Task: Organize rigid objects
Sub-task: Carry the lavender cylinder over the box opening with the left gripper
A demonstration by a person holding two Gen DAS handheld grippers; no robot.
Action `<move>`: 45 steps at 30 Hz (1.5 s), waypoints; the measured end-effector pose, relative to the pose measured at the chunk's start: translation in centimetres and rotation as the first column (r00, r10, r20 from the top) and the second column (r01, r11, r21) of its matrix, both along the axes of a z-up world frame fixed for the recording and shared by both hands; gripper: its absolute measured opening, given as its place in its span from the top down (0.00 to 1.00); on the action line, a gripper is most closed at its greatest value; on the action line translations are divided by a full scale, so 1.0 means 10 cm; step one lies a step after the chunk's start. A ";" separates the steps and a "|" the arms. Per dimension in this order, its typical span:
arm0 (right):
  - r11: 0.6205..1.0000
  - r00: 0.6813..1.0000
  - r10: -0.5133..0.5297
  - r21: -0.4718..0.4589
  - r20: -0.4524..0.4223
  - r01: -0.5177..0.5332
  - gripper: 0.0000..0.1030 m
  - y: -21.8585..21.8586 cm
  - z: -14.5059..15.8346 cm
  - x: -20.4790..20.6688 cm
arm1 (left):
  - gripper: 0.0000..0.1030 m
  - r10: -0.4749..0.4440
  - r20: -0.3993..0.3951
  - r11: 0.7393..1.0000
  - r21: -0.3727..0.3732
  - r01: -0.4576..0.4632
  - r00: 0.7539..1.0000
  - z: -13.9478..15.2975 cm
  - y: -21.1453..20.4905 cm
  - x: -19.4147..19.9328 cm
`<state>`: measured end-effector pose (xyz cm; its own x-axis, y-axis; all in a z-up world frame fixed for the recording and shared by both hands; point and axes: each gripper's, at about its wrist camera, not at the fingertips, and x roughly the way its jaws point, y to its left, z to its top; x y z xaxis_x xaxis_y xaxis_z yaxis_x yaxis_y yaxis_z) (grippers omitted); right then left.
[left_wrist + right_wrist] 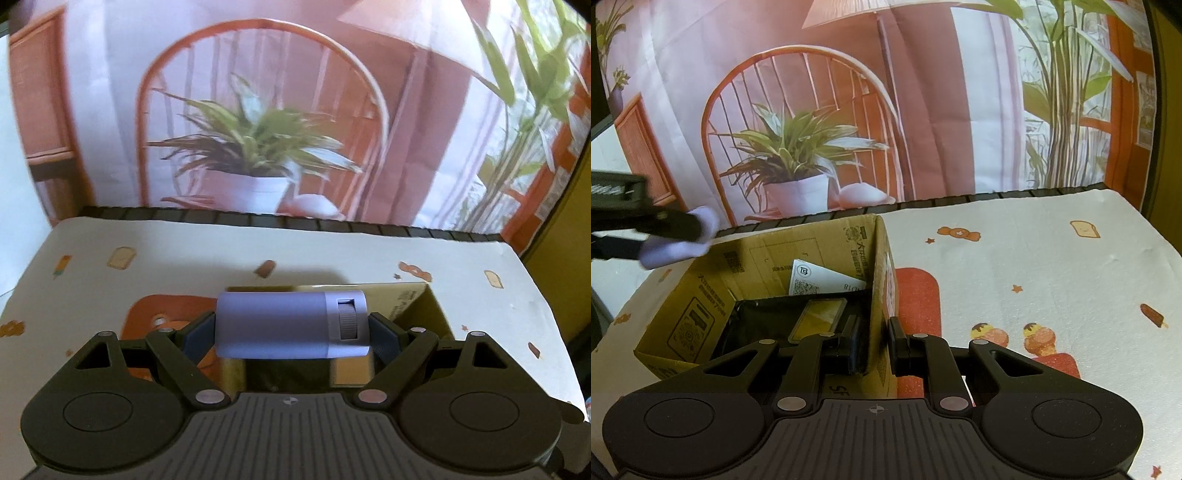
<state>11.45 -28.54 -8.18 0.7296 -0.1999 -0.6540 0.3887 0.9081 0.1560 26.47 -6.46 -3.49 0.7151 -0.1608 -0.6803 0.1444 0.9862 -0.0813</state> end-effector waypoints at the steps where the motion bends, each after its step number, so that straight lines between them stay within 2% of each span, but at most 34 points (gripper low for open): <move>1: 1.000 1.000 0.000 0.000 0.000 0.000 0.86 0.00 0.00 0.00 | 0.14 -0.012 -0.005 1.000 0.006 0.012 1.000 -0.02 -0.06 0.04; 6: 1.000 1.000 0.000 0.001 0.000 0.000 0.86 0.00 0.00 0.00 | 0.14 -0.049 -0.061 0.998 0.038 0.051 0.997 -0.20 -0.27 0.22; 11: 1.000 1.000 0.000 0.006 0.002 0.000 0.86 -0.01 -0.01 0.00 | 0.14 -0.047 -0.115 0.997 0.050 0.053 0.992 -0.36 -0.34 0.36; 22: 1.000 1.000 0.000 0.011 0.004 0.000 0.86 -0.02 0.00 0.00 | 0.14 -0.053 -0.164 0.991 0.114 0.072 0.985 -0.53 -0.45 0.54; 35: 1.000 1.000 -0.001 0.014 0.005 0.001 0.86 -0.02 0.00 0.00 | 0.14 -0.058 -0.217 0.988 0.127 0.087 0.974 -0.68 -0.48 0.66; 45: 1.000 1.000 0.000 0.017 0.005 0.000 0.86 -0.02 0.00 0.00 | 0.14 -0.067 -0.225 0.984 0.147 0.101 0.972 -0.70 -0.51 0.69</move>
